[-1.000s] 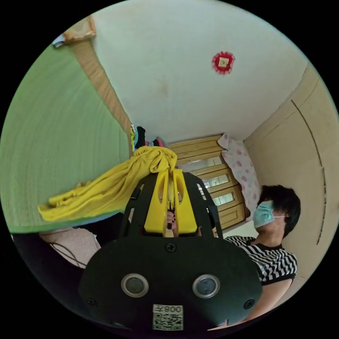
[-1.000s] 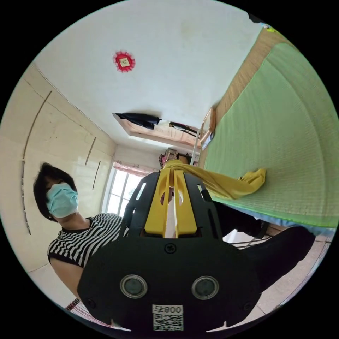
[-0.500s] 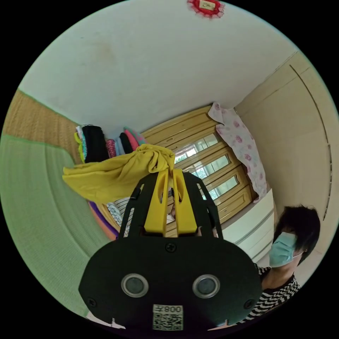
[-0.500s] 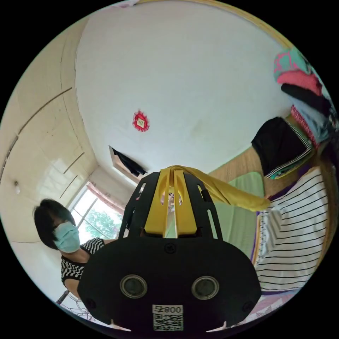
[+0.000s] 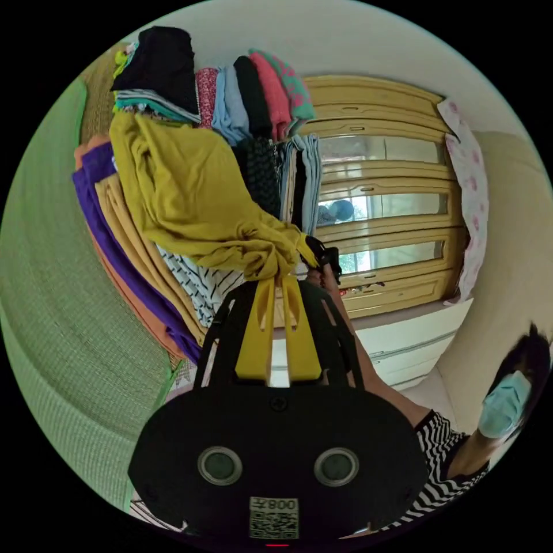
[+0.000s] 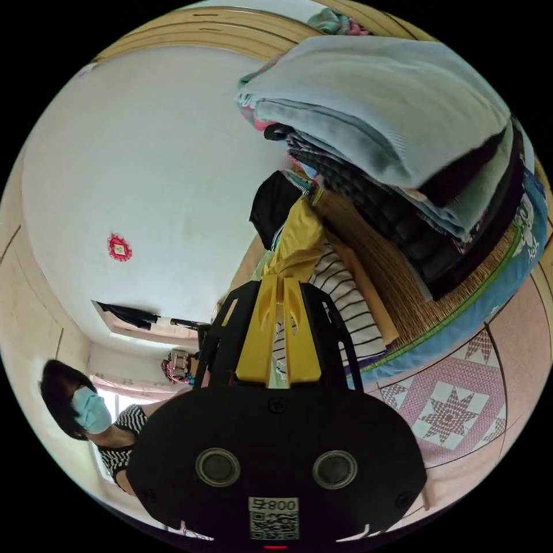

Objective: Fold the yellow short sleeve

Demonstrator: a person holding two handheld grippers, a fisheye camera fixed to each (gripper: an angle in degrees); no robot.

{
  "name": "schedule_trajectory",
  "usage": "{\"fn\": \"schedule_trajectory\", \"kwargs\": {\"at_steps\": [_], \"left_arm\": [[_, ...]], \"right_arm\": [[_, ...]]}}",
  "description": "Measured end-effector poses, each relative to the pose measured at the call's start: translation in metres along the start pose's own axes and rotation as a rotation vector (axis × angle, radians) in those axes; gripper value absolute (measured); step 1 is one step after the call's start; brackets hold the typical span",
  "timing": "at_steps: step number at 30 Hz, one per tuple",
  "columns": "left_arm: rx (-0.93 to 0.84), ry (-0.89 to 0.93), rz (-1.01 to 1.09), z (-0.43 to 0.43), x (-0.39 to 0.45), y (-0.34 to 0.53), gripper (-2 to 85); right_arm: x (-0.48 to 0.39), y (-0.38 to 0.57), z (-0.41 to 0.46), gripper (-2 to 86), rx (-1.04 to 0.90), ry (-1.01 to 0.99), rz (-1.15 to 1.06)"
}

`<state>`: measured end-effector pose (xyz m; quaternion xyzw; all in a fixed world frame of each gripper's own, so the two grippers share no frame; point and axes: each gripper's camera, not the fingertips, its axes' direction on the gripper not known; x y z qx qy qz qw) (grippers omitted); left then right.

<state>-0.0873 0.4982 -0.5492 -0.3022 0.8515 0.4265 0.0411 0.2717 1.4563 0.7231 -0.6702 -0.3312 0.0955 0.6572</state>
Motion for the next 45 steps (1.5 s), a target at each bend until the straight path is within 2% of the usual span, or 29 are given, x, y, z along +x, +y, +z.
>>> {"fn": "schedule_trajectory", "kwargs": {"at_steps": [3, 9, 13, 16, 19, 27, 33, 37, 41, 45], "left_arm": [[-0.027, 0.008, 0.011, 0.029, 0.003, -0.014, 2.4], [-0.111, -0.052, 0.051, 0.084, 0.017, -0.045, 2.5], [-0.157, -0.070, -0.019, 0.121, 0.008, -0.063, 2.7], [-0.170, -0.090, -0.073, 0.139, -0.003, -0.075, 2.6], [-0.184, -0.131, -0.084, 0.151, -0.008, -0.089, 2.5], [-0.233, -0.007, -0.175, 0.172, -0.015, -0.110, 1.3], [-0.204, 0.062, -0.112, 0.161, 0.000, -0.121, 0.4], [-0.139, -0.001, 0.019, 0.158, 0.017, -0.152, 0.3], [-0.205, -0.269, 0.121, 0.173, 0.015, -0.170, 0.2], [-0.226, -0.280, 0.082, 0.179, 0.003, -0.168, 0.2]], "right_arm": [[0.025, 0.001, -0.011, 1.4, -0.002, -0.004, -0.002], [0.044, -0.008, -0.022, 1.6, -0.056, 0.148, -0.016], [0.068, -0.005, -0.016, 1.7, -0.102, 0.280, 0.030], [0.084, -0.001, -0.007, 1.8, -0.112, 0.309, 0.062], [0.093, 0.003, -0.007, 1.7, -0.066, 0.293, 0.083], [0.084, 0.023, -0.028, 0.5, 0.090, 0.303, 0.082], [0.019, 0.060, -0.012, 0.2, 0.168, 0.385, -0.105], [-0.018, 0.068, 0.049, 0.1, 0.103, 0.462, -0.212], [-0.019, 0.066, 0.124, 0.1, -0.071, 0.696, -0.216], [-0.034, 0.075, 0.128, 0.1, -0.022, 0.677, -0.199]]}}
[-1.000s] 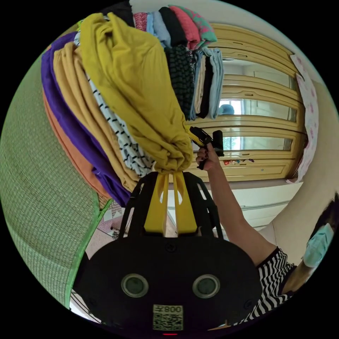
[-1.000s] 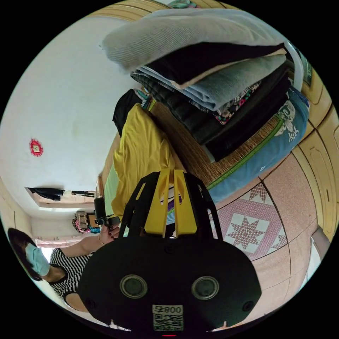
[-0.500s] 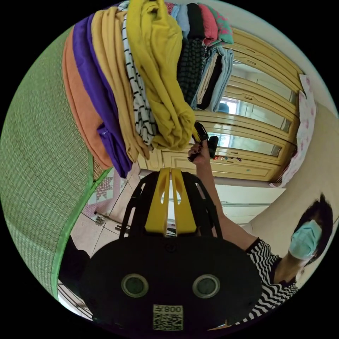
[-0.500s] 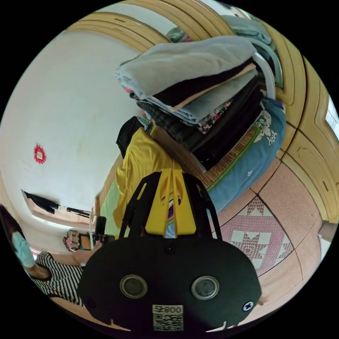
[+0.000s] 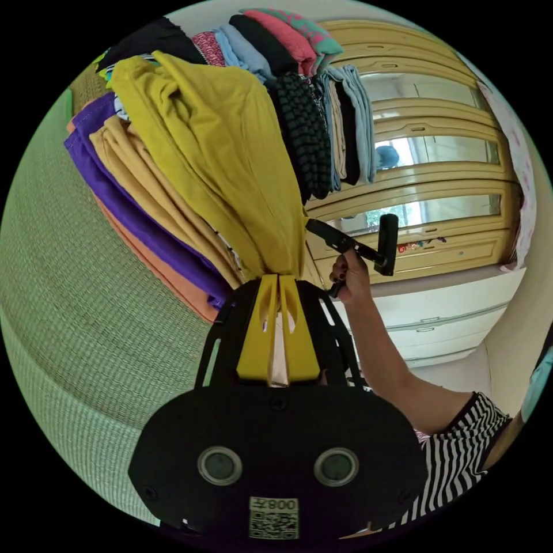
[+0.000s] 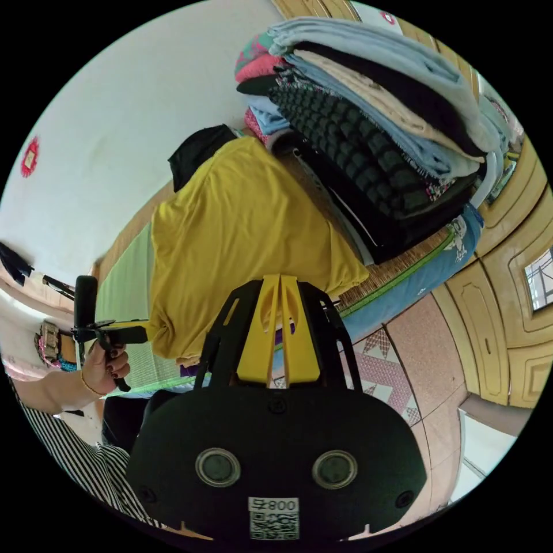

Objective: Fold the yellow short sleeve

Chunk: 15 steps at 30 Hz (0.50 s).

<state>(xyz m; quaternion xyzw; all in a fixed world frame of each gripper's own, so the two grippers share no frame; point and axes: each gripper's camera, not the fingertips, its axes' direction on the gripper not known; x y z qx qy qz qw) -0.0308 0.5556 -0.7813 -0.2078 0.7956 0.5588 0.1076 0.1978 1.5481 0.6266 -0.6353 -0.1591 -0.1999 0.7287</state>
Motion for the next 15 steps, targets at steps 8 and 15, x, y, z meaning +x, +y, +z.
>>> {"fn": "schedule_trajectory", "kwargs": {"at_steps": [8, 15], "left_arm": [[0.001, -0.041, 0.058, 0.005, 0.002, 0.011, 0.1], [-0.004, -0.135, 0.129, -0.012, 0.004, 0.033, 0.1]], "right_arm": [[-0.125, 0.058, -0.029, 0.1, 0.146, -0.178, -0.240], [-0.182, 0.076, 0.021, 0.1, 0.043, -0.052, -0.269]]}}
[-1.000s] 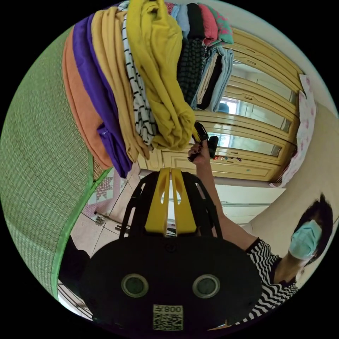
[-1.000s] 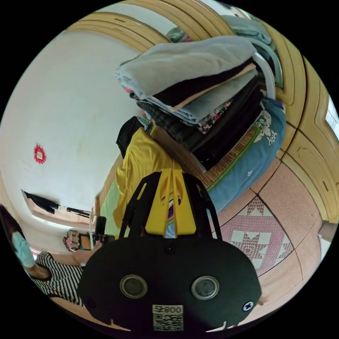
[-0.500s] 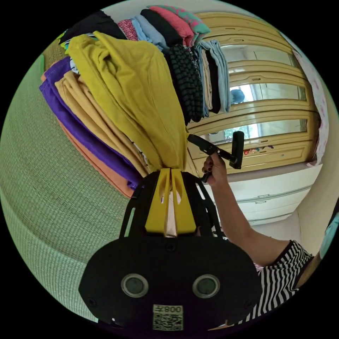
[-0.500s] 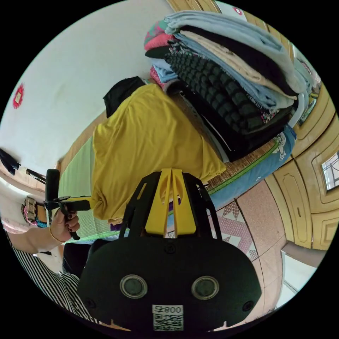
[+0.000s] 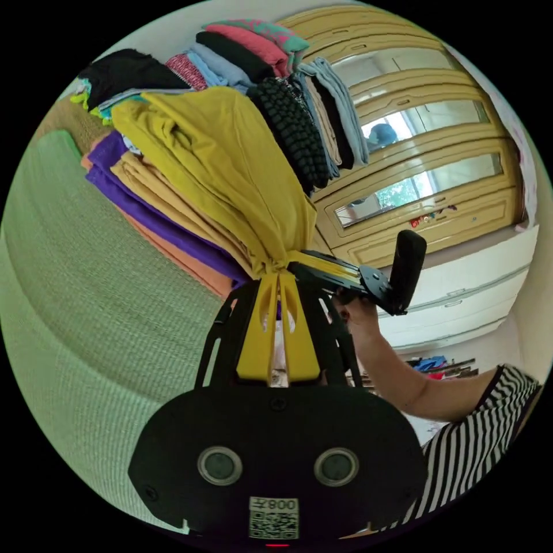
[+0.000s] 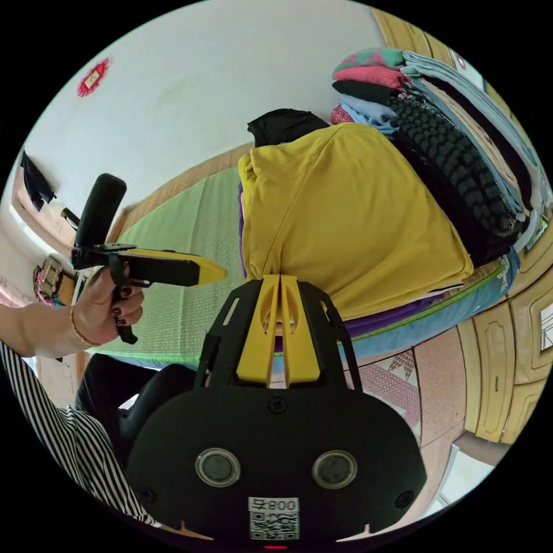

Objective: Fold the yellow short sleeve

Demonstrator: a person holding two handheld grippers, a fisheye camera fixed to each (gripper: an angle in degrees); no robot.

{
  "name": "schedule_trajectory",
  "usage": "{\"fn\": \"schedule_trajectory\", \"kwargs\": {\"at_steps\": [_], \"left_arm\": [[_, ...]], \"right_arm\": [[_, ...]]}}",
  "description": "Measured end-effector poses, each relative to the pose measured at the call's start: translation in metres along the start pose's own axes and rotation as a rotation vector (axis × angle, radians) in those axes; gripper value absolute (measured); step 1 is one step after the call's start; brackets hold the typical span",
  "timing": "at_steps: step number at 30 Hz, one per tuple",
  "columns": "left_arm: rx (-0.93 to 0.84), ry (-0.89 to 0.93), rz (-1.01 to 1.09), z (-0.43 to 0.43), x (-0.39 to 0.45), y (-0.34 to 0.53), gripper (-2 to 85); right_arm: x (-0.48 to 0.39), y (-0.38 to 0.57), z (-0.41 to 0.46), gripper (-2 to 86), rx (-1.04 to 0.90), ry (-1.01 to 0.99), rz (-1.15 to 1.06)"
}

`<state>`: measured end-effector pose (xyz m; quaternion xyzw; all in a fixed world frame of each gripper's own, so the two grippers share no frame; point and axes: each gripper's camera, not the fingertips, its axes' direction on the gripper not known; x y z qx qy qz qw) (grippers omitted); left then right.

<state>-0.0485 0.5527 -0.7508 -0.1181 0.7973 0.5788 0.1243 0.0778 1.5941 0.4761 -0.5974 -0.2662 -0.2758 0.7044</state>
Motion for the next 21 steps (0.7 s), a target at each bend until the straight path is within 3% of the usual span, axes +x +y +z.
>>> {"fn": "schedule_trajectory", "kwargs": {"at_steps": [4, 10, 15, 21], "left_arm": [[-0.007, -0.185, 0.124, -0.024, 0.002, 0.026, 0.1], [-0.218, -0.491, 0.134, -0.022, -0.025, 0.088, 0.1], [-0.259, -0.495, 0.104, -0.018, -0.041, 0.125, 0.1], [-0.227, -0.564, 0.177, -0.024, -0.044, 0.158, 0.2]], "right_arm": [[-0.004, -0.001, -0.005, 0.1, 0.015, -0.067, 0.062], [-0.028, -0.008, -0.008, 0.1, 0.013, -0.047, 0.075], [-0.052, -0.013, -0.023, 0.2, 0.046, -0.013, 0.095], [-0.116, -0.048, -0.076, 0.9, 0.328, 0.042, -0.040]]}}
